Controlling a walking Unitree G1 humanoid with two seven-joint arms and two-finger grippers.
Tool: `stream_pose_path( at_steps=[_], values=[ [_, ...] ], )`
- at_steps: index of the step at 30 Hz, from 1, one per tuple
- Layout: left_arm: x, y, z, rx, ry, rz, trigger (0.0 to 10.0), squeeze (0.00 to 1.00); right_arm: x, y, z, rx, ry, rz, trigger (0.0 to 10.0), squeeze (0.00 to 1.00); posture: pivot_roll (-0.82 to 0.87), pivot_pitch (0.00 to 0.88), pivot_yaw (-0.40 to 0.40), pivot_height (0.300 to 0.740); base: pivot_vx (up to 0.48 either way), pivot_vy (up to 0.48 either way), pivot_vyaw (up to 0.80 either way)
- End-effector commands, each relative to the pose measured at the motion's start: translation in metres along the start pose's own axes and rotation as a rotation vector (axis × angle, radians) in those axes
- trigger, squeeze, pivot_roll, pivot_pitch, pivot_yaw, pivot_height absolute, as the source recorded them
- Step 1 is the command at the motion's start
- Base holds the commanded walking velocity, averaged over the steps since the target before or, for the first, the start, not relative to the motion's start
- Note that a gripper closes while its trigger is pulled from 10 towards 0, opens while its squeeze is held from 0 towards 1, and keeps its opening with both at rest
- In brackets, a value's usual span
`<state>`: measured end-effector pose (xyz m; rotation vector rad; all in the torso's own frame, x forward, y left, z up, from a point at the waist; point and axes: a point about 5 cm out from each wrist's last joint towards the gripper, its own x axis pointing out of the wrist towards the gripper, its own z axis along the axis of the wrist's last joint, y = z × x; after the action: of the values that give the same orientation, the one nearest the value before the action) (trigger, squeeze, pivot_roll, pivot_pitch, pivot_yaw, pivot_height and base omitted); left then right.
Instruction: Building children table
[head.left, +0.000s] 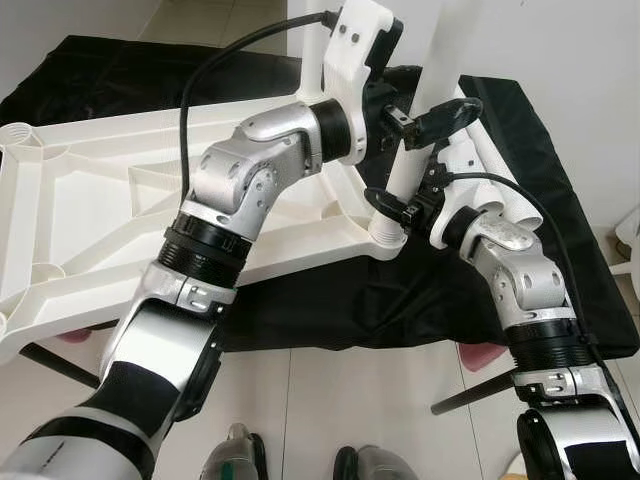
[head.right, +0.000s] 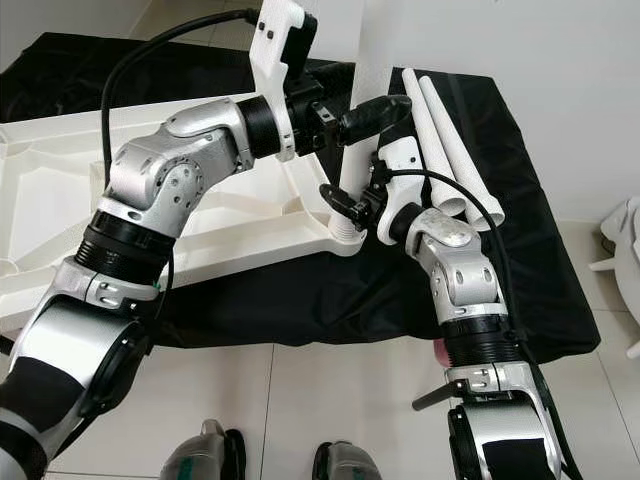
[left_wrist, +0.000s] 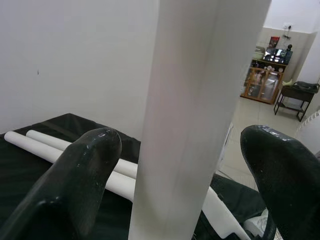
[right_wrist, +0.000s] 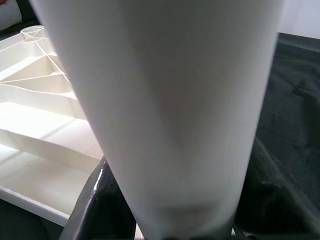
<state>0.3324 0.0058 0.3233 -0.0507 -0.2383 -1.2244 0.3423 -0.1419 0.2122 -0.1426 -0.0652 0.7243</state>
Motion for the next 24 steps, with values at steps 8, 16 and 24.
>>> stream_pose_path(
  at_steps=[8,16,24],
  values=[
    [0.006,-0.002,0.007,0.054,0.009,-0.002,10.0,0.0,0.001,0.003,-0.006,0.133,-0.037,-0.023,10.0,0.0,0.0,0.091,0.015,0.74,0.0,0.0,0.0],
    [0.003,0.001,0.009,0.066,0.013,0.006,10.0,0.0,-0.003,-0.005,-0.018,0.241,-0.033,-0.138,10.0,0.0,0.0,0.103,0.021,0.74,0.0,0.0,0.0],
    [0.002,0.004,0.011,0.071,0.014,0.013,10.0,0.0,-0.005,-0.01,-0.023,0.31,-0.036,-0.186,10.0,0.0,0.0,0.115,0.029,0.74,0.0,0.0,0.0]
  ],
)
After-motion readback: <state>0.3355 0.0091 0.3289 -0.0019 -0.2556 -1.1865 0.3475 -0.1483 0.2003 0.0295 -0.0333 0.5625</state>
